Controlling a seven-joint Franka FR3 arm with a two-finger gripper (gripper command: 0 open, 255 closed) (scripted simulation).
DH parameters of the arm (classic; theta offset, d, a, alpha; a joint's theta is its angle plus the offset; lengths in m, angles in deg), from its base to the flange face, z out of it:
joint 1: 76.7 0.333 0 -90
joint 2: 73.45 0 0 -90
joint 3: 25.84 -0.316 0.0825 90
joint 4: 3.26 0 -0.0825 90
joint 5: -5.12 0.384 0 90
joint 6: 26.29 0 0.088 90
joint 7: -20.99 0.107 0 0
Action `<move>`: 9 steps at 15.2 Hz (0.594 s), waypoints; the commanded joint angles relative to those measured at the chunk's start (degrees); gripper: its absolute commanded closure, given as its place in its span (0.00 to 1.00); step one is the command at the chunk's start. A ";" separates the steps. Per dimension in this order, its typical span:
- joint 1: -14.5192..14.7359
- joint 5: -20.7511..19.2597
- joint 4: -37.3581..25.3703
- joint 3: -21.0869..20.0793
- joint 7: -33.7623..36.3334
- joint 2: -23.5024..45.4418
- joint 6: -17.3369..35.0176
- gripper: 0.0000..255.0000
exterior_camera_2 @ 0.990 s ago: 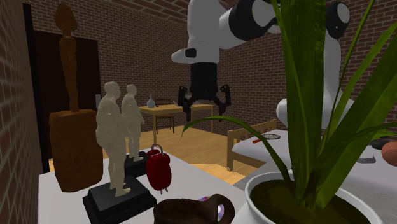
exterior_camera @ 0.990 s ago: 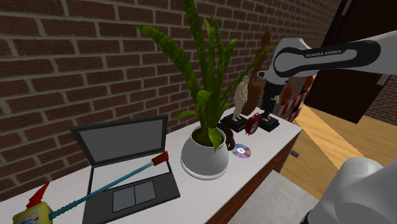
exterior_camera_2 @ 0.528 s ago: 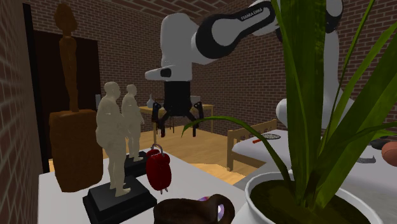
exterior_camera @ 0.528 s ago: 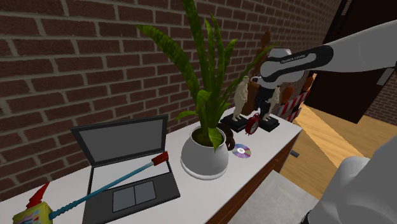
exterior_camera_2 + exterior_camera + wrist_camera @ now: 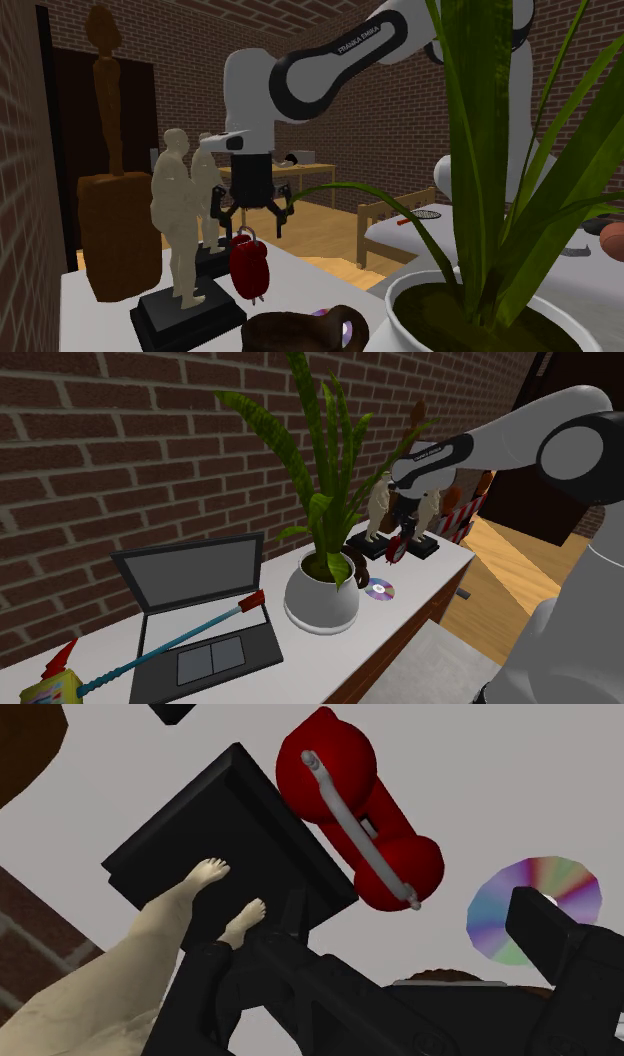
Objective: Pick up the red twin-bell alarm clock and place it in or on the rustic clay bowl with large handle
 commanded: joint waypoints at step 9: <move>-0.31 2.07 1.40 -0.23 -1.54 2.45 3.27 0.00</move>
